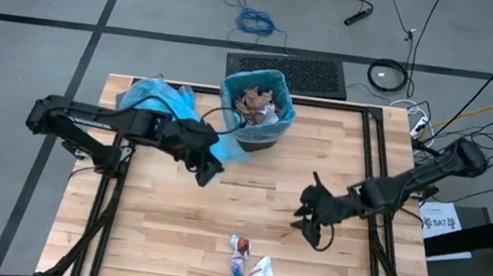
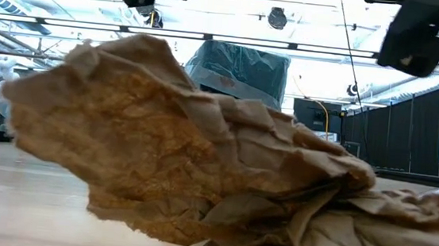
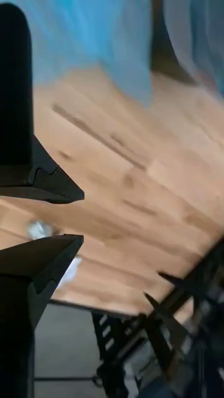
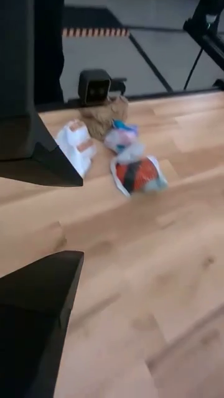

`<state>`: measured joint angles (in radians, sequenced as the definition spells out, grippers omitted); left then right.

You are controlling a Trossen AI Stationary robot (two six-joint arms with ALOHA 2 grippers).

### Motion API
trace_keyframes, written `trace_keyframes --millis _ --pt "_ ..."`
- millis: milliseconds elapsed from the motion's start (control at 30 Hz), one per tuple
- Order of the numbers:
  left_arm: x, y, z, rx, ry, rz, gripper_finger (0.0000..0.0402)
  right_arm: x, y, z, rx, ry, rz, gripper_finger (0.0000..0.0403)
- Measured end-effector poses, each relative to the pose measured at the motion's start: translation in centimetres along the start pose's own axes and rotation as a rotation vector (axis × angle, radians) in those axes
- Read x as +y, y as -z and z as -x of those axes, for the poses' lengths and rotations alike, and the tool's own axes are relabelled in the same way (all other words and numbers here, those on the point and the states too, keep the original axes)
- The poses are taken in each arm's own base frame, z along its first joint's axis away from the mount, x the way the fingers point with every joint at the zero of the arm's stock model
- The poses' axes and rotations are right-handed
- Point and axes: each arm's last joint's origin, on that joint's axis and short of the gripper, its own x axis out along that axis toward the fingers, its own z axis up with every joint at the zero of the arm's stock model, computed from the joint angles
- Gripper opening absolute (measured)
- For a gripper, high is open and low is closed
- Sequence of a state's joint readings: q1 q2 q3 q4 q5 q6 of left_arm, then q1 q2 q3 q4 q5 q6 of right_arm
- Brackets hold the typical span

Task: Place trash/remove bag and relplace
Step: Put the blue crumpled plastic bag into the trash bin

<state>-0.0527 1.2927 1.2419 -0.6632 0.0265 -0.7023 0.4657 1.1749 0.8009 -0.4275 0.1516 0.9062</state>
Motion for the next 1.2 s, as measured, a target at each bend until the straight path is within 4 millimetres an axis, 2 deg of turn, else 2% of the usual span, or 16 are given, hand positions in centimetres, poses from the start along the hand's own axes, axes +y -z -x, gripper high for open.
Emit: trace_keyframes --millis 167,400,567,800,967,1200 --pt "-1.5 -0.2 -2.2 -0.040 0.078 -0.025 0.0097 0.7 1.0 -0.5 0.012 -0.027 -0.043 0.0171" --pt "-2.5 -0.8 -5.7 -0.085 0.163 -0.059 0.0097 1.1 1.3 -0.5 -0.024 -0.026 -0.074 0.0171" --pt "-3.7 1.0 -8.4 0.026 0.238 -0.232 0.0097 1.2 1.4 -0.4 -0.021 -0.027 -0.079 0.0171" --pt "-5.3 4.8 -11.7 0.130 0.294 -0.685 0.0097 1.2 1.4 -0.4 -0.021 -0.026 -0.078 0.0171" --pt "-5.5 5.8 -12.8 0.139 0.312 -0.910 0.0097 1.2 1.4 -0.4 -0.021 -0.025 -0.079 0.0171" --pt "-5.5 6.0 -13.1 0.128 0.322 -1.022 0.0119 1.2 1.4 -0.4 -0.021 -0.025 -0.134 0.0171"
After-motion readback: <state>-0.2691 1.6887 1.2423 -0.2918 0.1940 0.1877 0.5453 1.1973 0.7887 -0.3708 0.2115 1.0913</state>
